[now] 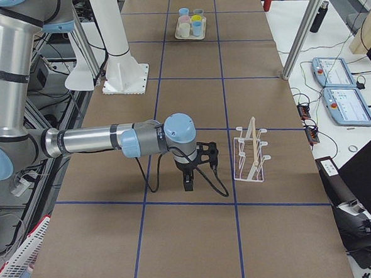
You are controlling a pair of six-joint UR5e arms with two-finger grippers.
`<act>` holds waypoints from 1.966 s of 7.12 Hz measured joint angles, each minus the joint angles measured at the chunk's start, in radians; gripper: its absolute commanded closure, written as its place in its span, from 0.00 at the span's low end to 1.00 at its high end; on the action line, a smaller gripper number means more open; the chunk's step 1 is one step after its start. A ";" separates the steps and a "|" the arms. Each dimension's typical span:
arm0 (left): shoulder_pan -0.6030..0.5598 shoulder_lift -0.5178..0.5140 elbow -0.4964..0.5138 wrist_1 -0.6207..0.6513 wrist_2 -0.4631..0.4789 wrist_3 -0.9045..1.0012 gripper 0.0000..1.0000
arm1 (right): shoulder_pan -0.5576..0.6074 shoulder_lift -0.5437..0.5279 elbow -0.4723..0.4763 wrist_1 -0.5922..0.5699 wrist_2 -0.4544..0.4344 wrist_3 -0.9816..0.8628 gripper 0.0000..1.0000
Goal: Transfer IKEA cup to right arm and place on rack
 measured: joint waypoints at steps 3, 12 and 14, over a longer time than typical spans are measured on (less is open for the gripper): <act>0.011 0.009 0.027 -0.049 -0.047 -0.006 0.00 | -0.005 0.000 0.017 0.000 0.005 0.019 0.00; 0.332 0.102 0.045 -0.211 0.009 -0.347 0.03 | -0.431 0.043 0.173 0.198 -0.183 0.493 0.00; 0.374 0.102 0.064 -0.216 0.043 -0.356 0.30 | -0.445 0.043 0.173 0.198 -0.187 0.498 0.00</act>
